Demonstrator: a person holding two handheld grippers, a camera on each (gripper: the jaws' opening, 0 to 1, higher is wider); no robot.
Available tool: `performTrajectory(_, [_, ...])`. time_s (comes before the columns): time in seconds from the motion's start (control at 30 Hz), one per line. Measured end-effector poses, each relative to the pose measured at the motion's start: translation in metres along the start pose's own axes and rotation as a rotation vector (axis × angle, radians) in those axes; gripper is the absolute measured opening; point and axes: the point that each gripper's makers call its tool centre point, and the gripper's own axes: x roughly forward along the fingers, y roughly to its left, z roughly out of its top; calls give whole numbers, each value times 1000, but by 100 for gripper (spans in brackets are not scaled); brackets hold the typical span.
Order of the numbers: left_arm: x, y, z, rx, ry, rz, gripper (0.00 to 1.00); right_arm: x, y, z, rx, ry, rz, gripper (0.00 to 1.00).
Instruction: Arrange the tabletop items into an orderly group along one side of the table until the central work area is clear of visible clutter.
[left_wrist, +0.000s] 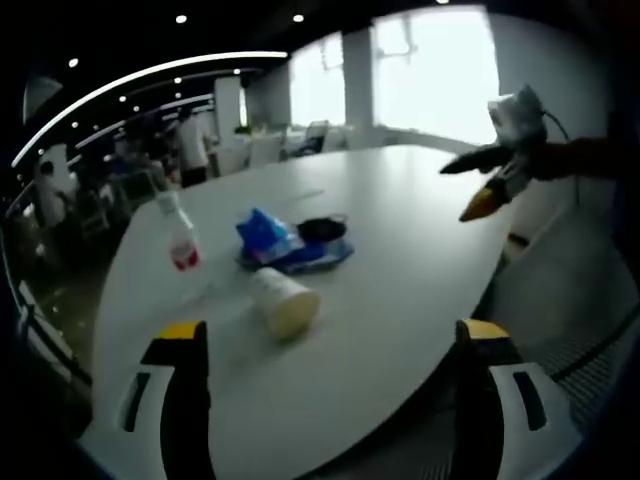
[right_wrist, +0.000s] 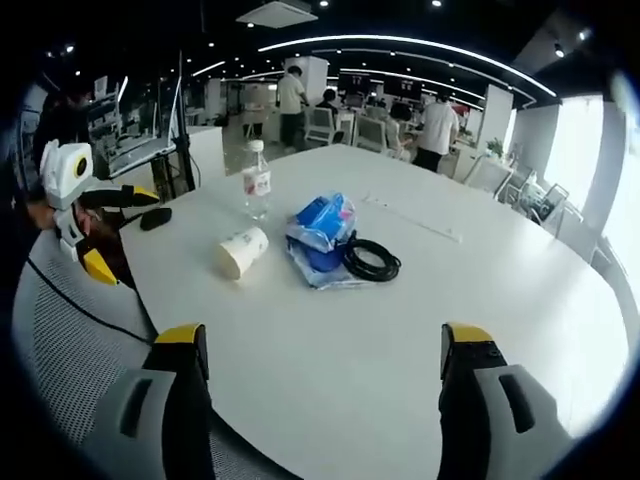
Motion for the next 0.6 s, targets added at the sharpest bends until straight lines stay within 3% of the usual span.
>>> performTrajectory(0.37, [-2, 4, 3, -3, -27, 21, 100, 23, -16, 46, -6, -60, 23, 93])
performTrajectory(0.6, [-3, 5, 5, 1, -33, 27, 100, 35, -21, 67, -34, -78, 33, 92])
